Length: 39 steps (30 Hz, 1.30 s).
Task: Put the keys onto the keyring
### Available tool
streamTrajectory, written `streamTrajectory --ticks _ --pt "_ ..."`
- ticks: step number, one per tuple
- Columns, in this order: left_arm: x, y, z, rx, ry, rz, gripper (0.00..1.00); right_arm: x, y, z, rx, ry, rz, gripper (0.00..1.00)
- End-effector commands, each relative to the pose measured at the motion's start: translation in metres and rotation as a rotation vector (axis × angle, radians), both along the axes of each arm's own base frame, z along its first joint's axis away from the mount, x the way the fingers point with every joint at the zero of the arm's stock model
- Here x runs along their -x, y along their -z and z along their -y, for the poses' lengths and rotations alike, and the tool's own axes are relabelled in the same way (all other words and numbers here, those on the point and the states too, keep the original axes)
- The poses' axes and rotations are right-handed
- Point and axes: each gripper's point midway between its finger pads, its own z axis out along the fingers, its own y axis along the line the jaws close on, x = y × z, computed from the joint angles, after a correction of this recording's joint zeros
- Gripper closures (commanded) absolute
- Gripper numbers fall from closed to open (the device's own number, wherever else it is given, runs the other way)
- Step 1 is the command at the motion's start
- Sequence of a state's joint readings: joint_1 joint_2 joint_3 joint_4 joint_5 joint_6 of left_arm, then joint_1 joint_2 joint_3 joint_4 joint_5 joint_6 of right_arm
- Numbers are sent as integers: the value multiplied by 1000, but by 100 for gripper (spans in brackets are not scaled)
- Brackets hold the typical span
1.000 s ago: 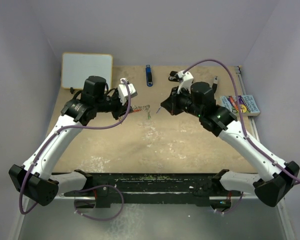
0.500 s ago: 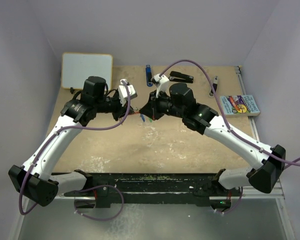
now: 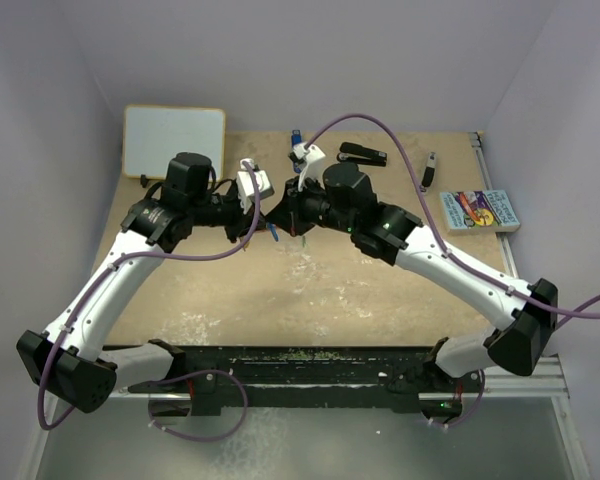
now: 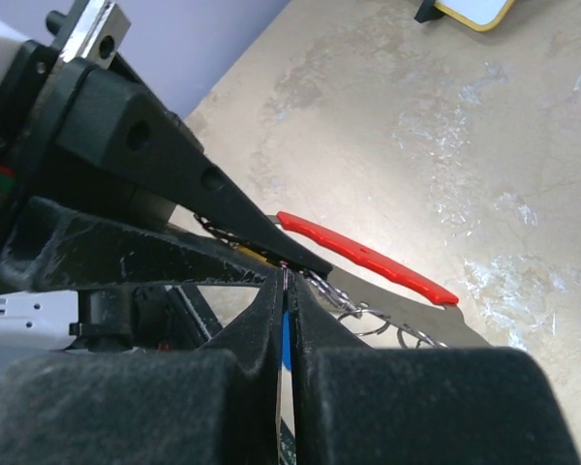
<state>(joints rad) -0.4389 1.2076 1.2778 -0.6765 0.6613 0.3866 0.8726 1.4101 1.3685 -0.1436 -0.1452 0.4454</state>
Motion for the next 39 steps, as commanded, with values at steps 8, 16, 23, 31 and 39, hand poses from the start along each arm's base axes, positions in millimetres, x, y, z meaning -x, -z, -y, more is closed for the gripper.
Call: streamTrajectory --ticks 8,16,23,31,39 --pt "7 -22 4 48 39 68 96 -12 -27 0 -10 91 50 100" --pt "5 -23 3 49 29 69 96 -10 -23 5 32 117 59 100" --pt "3 -26 4 56 20 71 96 -12 -15 12 62 147 59 100" --pt "3 -26 4 57 21 69 96 -13 -17 18 71 170 69 100" --pt "2 -28 2 57 7 75 96 -12 -11 23 80 190 54 100"
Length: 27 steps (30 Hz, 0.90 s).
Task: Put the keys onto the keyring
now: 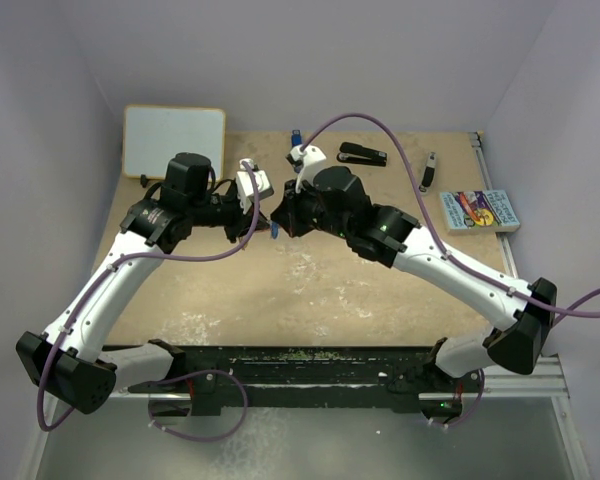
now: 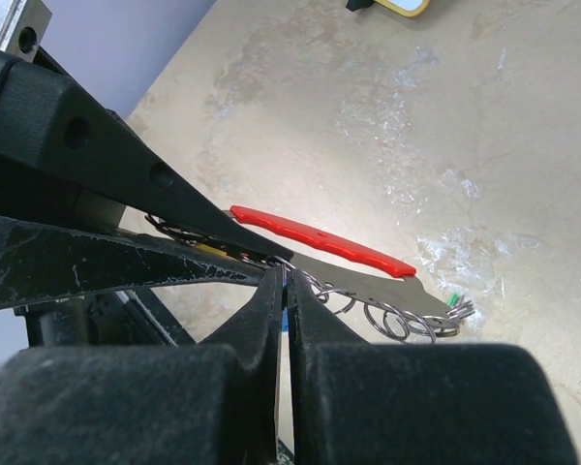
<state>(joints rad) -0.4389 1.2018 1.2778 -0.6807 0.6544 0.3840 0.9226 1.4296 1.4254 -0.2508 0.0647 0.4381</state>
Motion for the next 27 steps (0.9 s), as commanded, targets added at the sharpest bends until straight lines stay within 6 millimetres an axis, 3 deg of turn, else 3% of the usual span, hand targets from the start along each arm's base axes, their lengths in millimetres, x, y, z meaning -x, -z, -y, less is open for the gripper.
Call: streamTrajectory --ticks 1,14,20,27 --pt "1 -27 4 59 11 74 96 -2 -17 12 -20 44 34 100" --pt "1 -35 2 64 -5 90 96 7 -9 20 -39 61 -8 100" --pt "1 -38 3 76 -4 87 96 17 -3 13 -78 10 -50 100" --pt "0 -39 4 77 -5 87 96 25 -16 16 -130 -14 -26 100"
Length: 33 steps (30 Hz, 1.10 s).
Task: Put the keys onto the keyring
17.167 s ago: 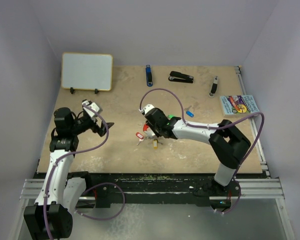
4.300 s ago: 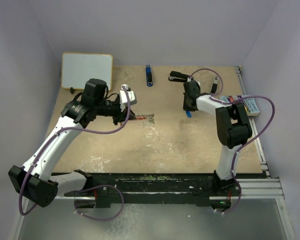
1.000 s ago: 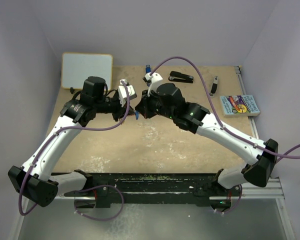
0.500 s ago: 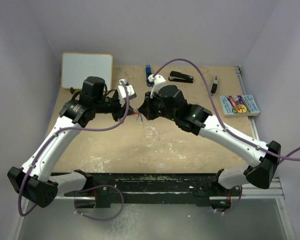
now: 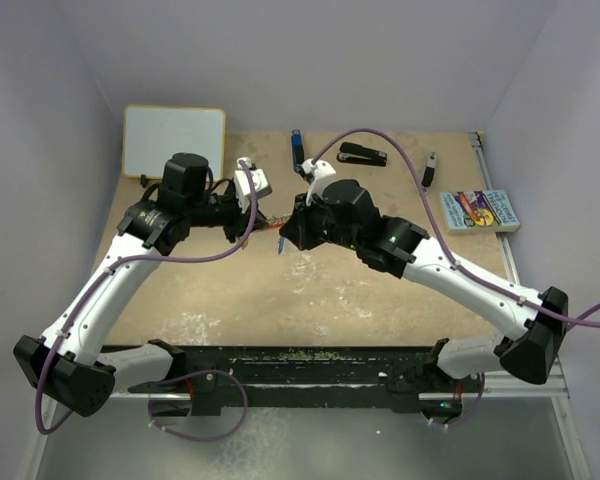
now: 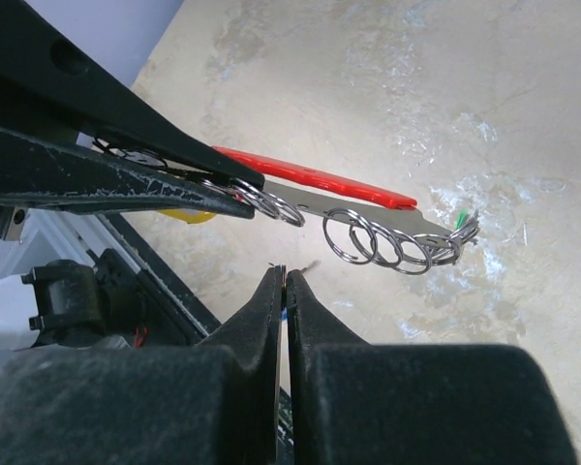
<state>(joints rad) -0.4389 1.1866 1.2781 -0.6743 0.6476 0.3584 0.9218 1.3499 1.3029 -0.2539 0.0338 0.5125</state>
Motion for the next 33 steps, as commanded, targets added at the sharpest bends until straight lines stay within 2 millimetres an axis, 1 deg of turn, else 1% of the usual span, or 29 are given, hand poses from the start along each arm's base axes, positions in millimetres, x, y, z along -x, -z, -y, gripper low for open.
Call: streamTrajectory --ticks 1,3,5,7,8,11,12,14,15,16,17,19,21,24,27,28,30,33 --pt "-1 -32 4 59 11 88 96 7 -45 2 -133 -14 76 100" --pt "-2 -31 4 57 8 90 96 10 -53 3 -158 -29 90 100" --pt "-3 -29 4 55 6 90 96 21 -55 0 -186 -77 72 100" --pt "-4 -27 3 51 -4 92 96 25 -49 2 -179 -88 60 100" --pt "-6 -26 1 44 -18 94 96 25 -41 3 -160 -83 47 100" --pt "-16 -23 -8 15 -97 103 96 23 0 13 -81 -31 -25 100" --pt "-21 -23 -12 3 -131 112 96 26 17 15 -60 -29 -56 100" --pt "-28 -25 -18 -16 -179 130 96 32 42 16 -48 -33 -104 100" --pt "-30 -26 -21 -23 -195 137 96 33 50 15 -51 -35 -120 100" --pt "-31 -27 -22 -27 -202 143 96 34 53 14 -57 -35 -128 100" --pt "-32 -27 -23 -31 -207 149 96 37 69 17 -37 -32 -149 100" --pt "-34 -27 -25 -37 -222 157 96 37 78 19 -26 -24 -158 100" --pt "-37 -25 -28 -44 -245 160 96 33 92 24 8 2 -166 100" --pt "-38 -25 -31 -44 -265 163 96 29 129 29 90 20 -221 100" --pt "-36 -25 -30 -36 -264 159 96 28 168 28 171 16 -282 100" --pt "-36 -24 -30 -35 -263 156 96 27 183 28 206 17 -306 100" --pt "-35 -23 -31 -36 -264 156 96 25 203 27 252 19 -327 100" --pt "-35 -21 -32 -42 -267 156 96 22 222 22 284 6 -344 100"
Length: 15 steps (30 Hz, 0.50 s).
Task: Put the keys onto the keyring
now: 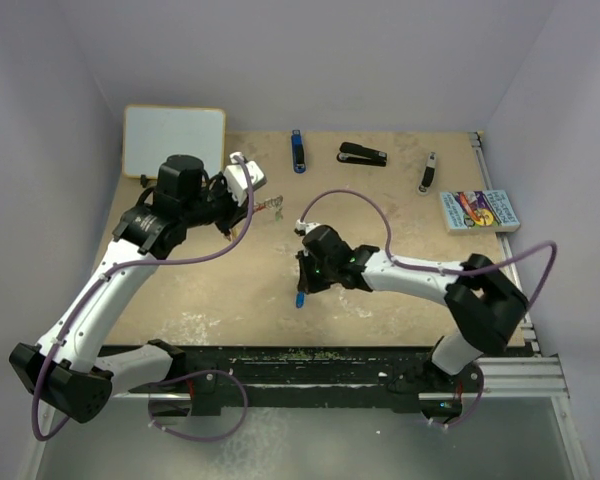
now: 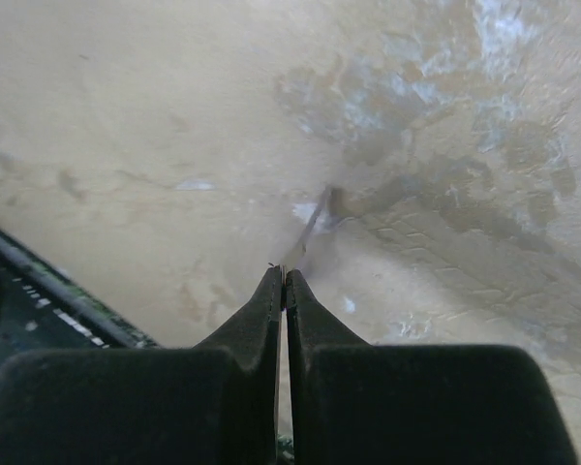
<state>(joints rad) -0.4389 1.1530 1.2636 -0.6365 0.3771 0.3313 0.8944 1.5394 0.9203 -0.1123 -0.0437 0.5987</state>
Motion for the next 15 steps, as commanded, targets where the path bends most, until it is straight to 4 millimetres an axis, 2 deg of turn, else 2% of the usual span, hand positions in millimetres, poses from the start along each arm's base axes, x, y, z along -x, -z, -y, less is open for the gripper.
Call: streamTrajectory --ticks 1,6,15 --pt "-3 -20 -1 41 -19 73 96 -8 17 -7 21 -16 6 100" --pt "-3 -18 -1 36 -20 71 96 -11 25 -10 37 -23 -2 100" --pt "-6 -15 1 35 -14 63 96 -9 10 -2 34 -15 23 100"
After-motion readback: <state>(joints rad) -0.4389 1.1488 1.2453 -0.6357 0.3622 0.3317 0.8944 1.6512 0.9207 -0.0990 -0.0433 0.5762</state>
